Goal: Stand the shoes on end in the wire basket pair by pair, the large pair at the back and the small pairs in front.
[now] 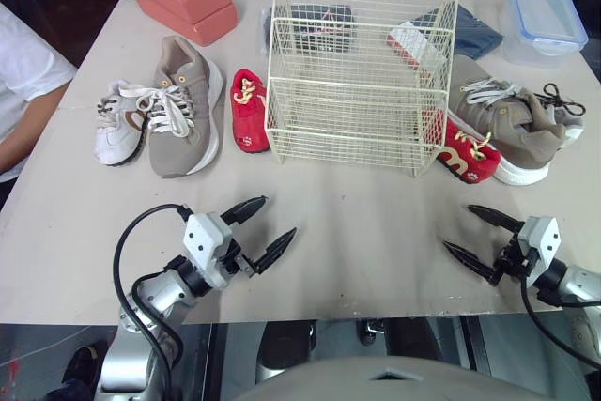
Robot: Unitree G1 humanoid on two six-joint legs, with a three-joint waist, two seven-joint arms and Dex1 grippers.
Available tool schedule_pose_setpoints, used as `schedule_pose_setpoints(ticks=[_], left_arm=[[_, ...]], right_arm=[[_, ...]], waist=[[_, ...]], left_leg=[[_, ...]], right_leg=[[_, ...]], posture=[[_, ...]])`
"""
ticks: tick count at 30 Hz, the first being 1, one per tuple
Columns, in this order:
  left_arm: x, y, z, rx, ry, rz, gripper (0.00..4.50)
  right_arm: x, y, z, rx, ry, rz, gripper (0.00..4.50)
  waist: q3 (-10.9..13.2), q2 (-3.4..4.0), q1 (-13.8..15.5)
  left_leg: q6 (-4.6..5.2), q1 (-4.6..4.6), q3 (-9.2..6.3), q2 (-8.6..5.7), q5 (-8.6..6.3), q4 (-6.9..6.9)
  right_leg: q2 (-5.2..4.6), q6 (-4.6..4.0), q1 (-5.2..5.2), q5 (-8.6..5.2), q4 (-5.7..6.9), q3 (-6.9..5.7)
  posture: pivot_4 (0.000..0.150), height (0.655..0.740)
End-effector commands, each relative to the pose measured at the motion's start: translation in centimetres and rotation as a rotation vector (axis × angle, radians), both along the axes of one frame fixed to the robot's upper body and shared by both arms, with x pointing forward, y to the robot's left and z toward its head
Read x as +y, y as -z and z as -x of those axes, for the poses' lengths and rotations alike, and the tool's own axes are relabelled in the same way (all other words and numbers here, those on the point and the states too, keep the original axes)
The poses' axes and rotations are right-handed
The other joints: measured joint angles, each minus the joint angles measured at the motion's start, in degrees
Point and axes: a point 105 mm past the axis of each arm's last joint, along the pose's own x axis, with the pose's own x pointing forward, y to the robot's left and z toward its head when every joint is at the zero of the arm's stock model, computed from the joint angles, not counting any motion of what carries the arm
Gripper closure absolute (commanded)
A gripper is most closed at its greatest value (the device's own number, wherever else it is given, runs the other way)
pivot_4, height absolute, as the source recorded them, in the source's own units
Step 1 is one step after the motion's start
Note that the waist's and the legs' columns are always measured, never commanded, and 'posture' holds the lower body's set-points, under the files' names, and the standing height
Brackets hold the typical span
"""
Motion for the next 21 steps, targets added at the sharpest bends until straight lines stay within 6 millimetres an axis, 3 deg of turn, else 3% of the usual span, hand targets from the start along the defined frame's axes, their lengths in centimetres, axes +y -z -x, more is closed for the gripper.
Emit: schedule_pose_setpoints(ticks=[1, 21], left_arm=[[-0.2, -0.34, 0.17, -0.026, 0.005, 0.003, 0.07], [-0.01, -0.14, 0.15, -0.023, 0.022, 0.005, 0.07]], right_arm=[[-0.35, -0.74, -0.11, -0.036, 0.003, 0.008, 0.0], [-0.59, -1.02, -0.32, -0.061, 0.021, 0.004, 0.0]], waist=[[0.0, 0.0, 0.0], [0.0, 0.0, 0.0]], left_leg=[[0.0, 0.0, 0.0, 0.0, 0.0, 0.0], [0.0, 0.0, 0.01, 0.0, 0.0, 0.02]], right_leg=[[0.0, 0.0, 0.0, 0.0, 0.0, 0.0], [0.01, 0.05, 0.0, 0.03, 0.02, 0.0]], posture=[[0.15, 0.686], [0.15, 0.686]])
